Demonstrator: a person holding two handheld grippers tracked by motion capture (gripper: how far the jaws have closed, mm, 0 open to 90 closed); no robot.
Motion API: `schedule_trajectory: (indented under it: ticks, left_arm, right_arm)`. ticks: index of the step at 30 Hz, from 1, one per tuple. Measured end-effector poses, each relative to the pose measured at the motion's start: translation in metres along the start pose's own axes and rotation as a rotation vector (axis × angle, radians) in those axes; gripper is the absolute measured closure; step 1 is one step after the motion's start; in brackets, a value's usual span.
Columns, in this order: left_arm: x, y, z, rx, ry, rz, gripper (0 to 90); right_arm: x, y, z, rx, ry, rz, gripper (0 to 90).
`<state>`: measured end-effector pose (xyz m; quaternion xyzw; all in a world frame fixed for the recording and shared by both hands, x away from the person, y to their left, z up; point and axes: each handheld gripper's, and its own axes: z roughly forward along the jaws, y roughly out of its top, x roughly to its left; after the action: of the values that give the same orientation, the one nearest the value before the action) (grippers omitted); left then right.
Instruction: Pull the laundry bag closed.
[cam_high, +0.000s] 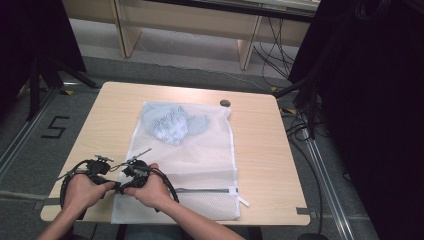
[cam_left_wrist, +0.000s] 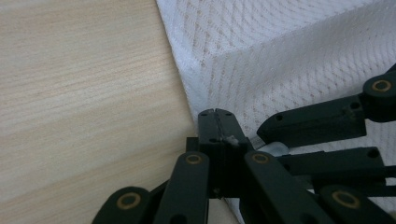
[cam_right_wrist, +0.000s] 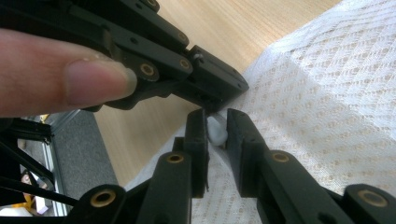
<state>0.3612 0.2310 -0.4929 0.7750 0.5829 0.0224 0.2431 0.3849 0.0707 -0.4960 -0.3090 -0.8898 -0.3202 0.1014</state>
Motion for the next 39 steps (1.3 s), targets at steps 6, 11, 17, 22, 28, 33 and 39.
schedule_trajectory:
  ticks: [6,11,17,22,28,33,39]
  left_arm:
    - [-0.001,0.0,0.0,-0.007,0.01,0.033,89.7]
    - [-0.004,-0.001,0.001,-0.004,0.015,0.02,89.7]
    - [-0.01,-0.001,0.001,0.005,0.046,0.061,89.8]
    - [-0.009,-0.002,0.001,-0.007,0.036,0.057,89.8]
    - [-0.01,-0.002,0.001,-0.005,0.041,0.07,89.9]
    - [-0.011,-0.003,0.002,-0.02,0.047,0.062,90.0]
    - [-0.01,-0.003,0.001,-0.007,0.042,0.076,90.0]
  right_arm:
    - [0.0,-0.002,0.002,0.023,0.016,0.037,83.6]
    - [0.001,-0.004,0.002,-0.001,0.022,0.033,85.9]
    - [0.001,-0.005,-0.001,0.024,0.015,0.034,86.6]
    - [0.0,-0.008,-0.002,0.018,0.008,0.041,86.8]
    - [0.001,-0.008,-0.005,0.034,-0.004,0.032,87.0]
    - [0.001,-0.009,-0.006,0.033,-0.038,-0.003,87.0]
    - [0.002,-0.009,-0.009,0.047,-0.036,0.004,87.0]
